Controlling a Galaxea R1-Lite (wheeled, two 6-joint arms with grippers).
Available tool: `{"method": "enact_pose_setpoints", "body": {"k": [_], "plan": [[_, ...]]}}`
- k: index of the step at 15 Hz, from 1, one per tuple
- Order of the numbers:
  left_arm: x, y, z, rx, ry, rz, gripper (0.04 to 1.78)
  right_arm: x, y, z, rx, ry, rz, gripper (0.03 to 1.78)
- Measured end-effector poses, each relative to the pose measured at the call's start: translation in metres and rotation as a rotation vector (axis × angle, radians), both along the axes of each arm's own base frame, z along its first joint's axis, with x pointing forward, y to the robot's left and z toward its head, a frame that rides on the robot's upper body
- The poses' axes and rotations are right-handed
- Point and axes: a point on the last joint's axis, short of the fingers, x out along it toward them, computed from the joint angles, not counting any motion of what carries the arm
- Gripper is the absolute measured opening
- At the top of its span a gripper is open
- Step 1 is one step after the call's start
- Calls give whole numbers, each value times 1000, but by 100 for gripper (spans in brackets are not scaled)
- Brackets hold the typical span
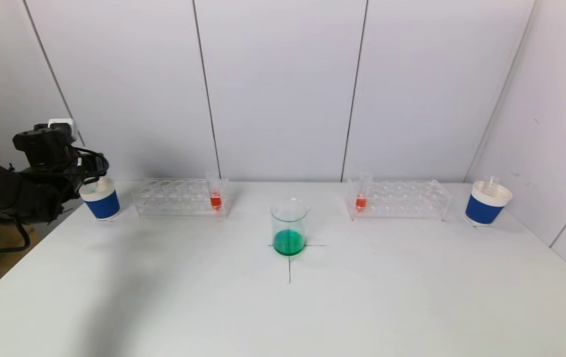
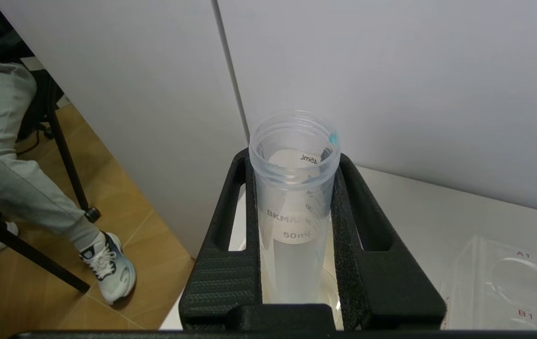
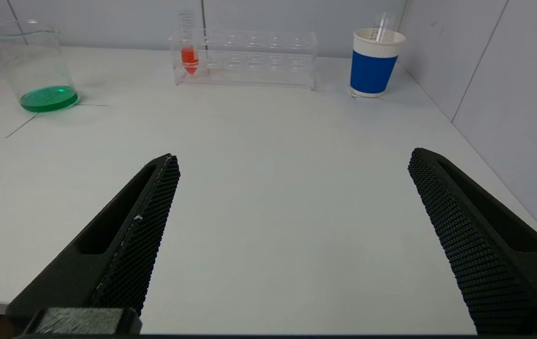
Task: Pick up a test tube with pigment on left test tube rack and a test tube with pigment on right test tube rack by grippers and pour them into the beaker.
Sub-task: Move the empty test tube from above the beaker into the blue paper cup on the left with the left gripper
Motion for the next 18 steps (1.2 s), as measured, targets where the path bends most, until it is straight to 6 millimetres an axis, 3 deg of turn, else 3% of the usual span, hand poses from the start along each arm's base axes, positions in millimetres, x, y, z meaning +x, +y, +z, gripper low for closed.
{"method": "enact_pose_setpoints", "body": {"k": [7, 18], "plan": [[7, 2, -28, -9, 13, -5, 45, 0, 0, 0, 0, 0, 0, 177], [9, 3, -34, -12, 16, -3, 45, 0, 0, 0, 0, 0, 0, 177]]}}
